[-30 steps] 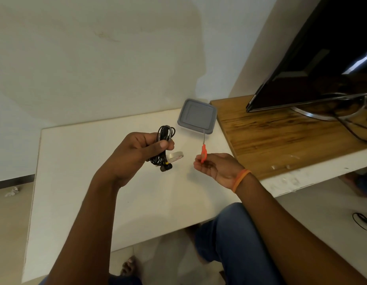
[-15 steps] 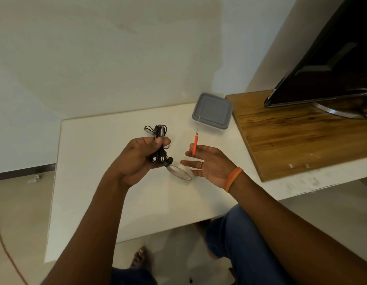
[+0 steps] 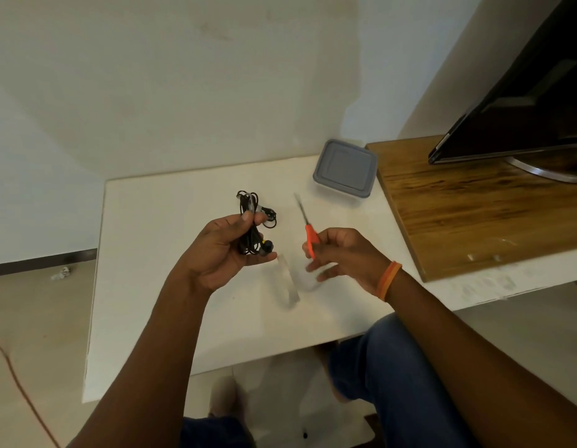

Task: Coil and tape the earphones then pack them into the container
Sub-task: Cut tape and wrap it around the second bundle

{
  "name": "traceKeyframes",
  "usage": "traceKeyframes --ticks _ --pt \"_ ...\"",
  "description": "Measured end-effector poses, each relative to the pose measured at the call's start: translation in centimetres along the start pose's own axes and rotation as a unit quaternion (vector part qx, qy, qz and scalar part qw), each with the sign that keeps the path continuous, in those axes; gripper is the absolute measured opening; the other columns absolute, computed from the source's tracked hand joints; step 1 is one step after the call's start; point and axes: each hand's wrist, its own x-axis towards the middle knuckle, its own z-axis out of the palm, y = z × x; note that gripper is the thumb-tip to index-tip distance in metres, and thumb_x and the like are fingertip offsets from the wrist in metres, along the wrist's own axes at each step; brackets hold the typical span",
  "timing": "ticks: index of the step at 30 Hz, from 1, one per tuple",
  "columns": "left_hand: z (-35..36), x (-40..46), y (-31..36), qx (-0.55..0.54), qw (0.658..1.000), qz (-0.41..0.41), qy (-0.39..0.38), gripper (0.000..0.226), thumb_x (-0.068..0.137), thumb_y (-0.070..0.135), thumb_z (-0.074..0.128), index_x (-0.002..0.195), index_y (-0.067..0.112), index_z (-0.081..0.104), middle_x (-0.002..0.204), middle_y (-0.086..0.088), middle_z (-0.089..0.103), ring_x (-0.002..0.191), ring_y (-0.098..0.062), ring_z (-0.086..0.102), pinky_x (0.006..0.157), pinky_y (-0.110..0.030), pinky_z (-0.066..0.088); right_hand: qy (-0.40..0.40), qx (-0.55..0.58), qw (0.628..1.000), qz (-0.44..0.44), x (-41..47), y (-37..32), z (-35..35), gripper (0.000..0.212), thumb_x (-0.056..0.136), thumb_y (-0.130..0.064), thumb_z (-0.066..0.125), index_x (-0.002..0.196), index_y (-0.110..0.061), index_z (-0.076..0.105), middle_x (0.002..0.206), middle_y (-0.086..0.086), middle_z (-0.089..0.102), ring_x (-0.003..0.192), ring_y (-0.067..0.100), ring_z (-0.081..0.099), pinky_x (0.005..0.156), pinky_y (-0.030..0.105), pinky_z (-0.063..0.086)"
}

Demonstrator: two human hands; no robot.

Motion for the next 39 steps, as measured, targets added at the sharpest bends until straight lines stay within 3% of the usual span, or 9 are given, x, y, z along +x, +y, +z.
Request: traceKeyframes --ticks 2,5,9,13,20,27,31,35,39 --pt "0.1 0.0 0.0 0.003 1.000 0.001 0.005 0.024 0.083 0.032 0.067 0.087 0.009 0.075 0.068 -0.010 0.058 0.070 -0.032 0.064 0.091 -0.063 0.050 -0.024 -0.131 0.991 -0.014 -0.5 0.1 -0.6 0.022 0.085 -0.027 0.072 0.095 -0.008 0.068 0.098 0.009 0.074 0.083 0.024 0.071 0.070 0.035 0.058" --pt "-0.1 0.2 0.2 0.007 1.000 0.003 -0.021 0.040 0.066 0.039 0.086 0.089 0.009 0.075 0.070 -0.011 0.061 0.070 -0.031 0.066 0.090 -0.062 0.051 -0.066 -0.252 0.965 0.002 -1.1 0.2 -1.1 0.020 0.082 -0.031 0.074 0.086 -0.011 0.070 0.082 0.004 0.072 0.071 0.015 0.065 0.061 0.023 0.053" --pt "0.1 0.2 0.4 0.005 0.999 0.008 -0.040 0.045 0.062 0.041 0.090 0.089 0.008 0.075 0.070 -0.011 0.061 0.070 -0.033 0.067 0.087 -0.063 0.052 -0.066 -0.288 0.955 0.010 -1.3 -0.1 -0.8 0.031 0.079 -0.033 0.078 0.082 -0.003 0.072 0.072 0.004 0.065 0.066 0.011 0.056 0.058 0.019 0.046" --pt "0.4 0.1 0.6 0.020 0.999 0.002 -0.040 0.048 0.060 0.042 0.090 0.091 0.009 0.075 0.072 -0.009 0.062 0.071 -0.033 0.066 0.086 -0.065 0.050 -0.032 -0.342 0.939 -0.008 -1.5 -0.4 0.0 0.031 0.075 -0.039 0.080 0.074 -0.010 0.068 0.067 0.000 0.060 0.067 0.012 0.053 0.059 0.021 0.043" --pt "1.4 -0.2 1.0 0.037 0.999 0.014 0.006 0.025 0.086 0.029 0.057 0.084 0.012 0.075 0.071 -0.007 0.062 0.069 -0.030 0.066 0.084 -0.057 0.052 -0.001 -0.446 0.895 -0.023 -2.8 -0.5 1.3 0.044 0.072 -0.057 0.074 0.076 -0.014 0.067 0.075 0.003 0.065 0.070 0.015 0.058 0.062 0.026 0.046" --pt "1.5 -0.3 1.2 0.052 0.998 0.024 -0.001 0.023 0.087 0.026 0.057 0.088 0.008 0.072 0.074 -0.003 0.063 0.069 -0.017 0.062 0.073 -0.046 0.057 0.032 -0.457 0.888 -0.038 -2.6 -0.7 2.9 0.042 0.073 -0.058 0.072 0.076 -0.017 0.064 0.076 0.001 0.065 0.071 0.017 0.060 0.062 0.026 0.047" --pt "1.4 -0.4 1.2 0.055 0.998 0.013 -0.020 0.024 0.087 0.025 0.057 0.082 0.014 0.078 0.084 -0.008 0.059 0.070 -0.019 0.063 0.083 -0.050 0.056 0.033 -0.439 0.896 -0.050 -2.4 -0.8 2.8 0.039 0.073 -0.054 0.075 0.076 -0.016 0.065 0.074 0.000 0.063 0.068 0.014 0.057 0.060 0.023 0.045" --pt "1.4 -0.4 1.1 0.045 0.998 -0.006 -0.038 0.024 0.088 0.024 0.056 0.082 0.013 0.076 0.085 -0.008 0.057 0.067 -0.017 0.063 0.078 -0.046 0.057 0.016 -0.420 0.906 -0.053 -2.2 -0.6 2.2 0.032 0.073 -0.049 0.077 0.069 -0.022 0.060 0.072 -0.002 0.061 0.069 0.014 0.056 0.063 0.025 0.048" --pt "1.2 -0.3 1.1 0.051 0.998 -0.017 -0.036 0.026 0.089 0.026 0.054 0.078 0.015 0.075 0.082 -0.010 0.055 0.064 -0.020 0.065 0.084 -0.049 0.051 0.007 -0.403 0.913 -0.063 -2.2 -0.2 1.9 0.030 0.074 -0.045 0.078 0.071 -0.020 0.062 0.073 -0.002 0.061 0.069 0.014 0.056 0.063 0.023 0.047"
